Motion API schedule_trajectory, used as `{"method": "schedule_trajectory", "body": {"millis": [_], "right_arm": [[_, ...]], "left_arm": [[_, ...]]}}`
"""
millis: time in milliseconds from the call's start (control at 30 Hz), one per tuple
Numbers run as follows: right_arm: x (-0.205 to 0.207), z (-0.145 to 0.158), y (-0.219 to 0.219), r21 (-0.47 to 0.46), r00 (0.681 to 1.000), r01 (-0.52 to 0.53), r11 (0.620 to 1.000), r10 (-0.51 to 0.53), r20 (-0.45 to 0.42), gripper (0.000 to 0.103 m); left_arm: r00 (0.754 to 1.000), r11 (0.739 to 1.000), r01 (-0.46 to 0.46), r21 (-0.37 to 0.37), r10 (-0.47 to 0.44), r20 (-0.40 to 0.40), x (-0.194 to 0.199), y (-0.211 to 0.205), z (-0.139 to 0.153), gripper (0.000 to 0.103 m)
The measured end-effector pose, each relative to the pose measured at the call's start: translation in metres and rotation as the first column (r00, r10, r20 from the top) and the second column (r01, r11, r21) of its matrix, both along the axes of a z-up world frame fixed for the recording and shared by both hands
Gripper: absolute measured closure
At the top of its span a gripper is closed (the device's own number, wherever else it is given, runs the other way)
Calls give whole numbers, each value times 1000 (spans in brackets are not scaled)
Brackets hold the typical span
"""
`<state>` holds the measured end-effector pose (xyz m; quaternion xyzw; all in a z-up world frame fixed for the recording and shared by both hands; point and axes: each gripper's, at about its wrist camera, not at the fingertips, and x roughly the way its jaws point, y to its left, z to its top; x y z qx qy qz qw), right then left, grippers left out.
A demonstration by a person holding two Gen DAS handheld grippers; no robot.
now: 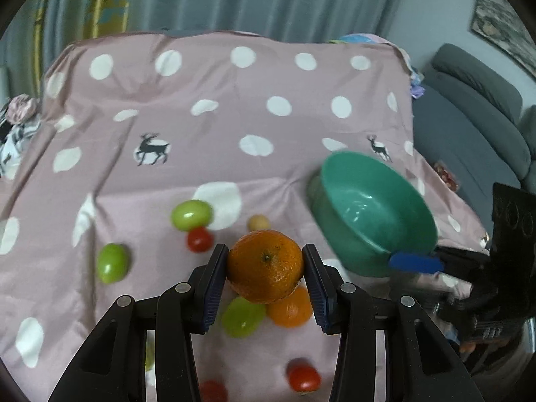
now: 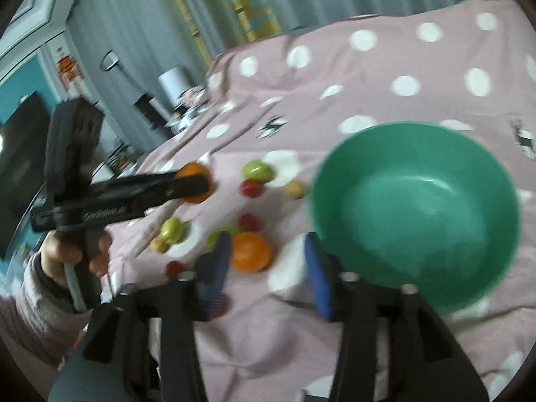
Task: Organize fruits
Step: 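Carry the oranges over the green bowl and open both tools to drop them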
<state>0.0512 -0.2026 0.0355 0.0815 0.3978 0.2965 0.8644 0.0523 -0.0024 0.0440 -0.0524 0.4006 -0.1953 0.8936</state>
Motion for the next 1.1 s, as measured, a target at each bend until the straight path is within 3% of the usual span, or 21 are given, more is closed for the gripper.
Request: {"method": "schedule_trajectory", "body": {"millis": [200,367,467,833,1100], "right_arm": [[20,-23,63,-109,990,-141,984,137,-39,49],[51,-45,92,-246,989,-143,959,133,-60,51],[64,-56,95,-271,987,-144,952,119,-106,55],[58,-59,92,-237,987,-142,961,118,-112,57],[25,-26,68,-90,994,-100,991,96,-47,57]], "left_arm": [[1000,999,-29,17,29,-5,-12,18,-4,58],[998,999,-54,-8,54,-17,-18,33,-8,58],[998,998,-54,-14,54,-21,-19,39,-9,58],[999,999,-47,-28,46,-18,-25,38,-7,58],[1000,1000,-24,-13,24,-15,-28,28,-4,58]]}}
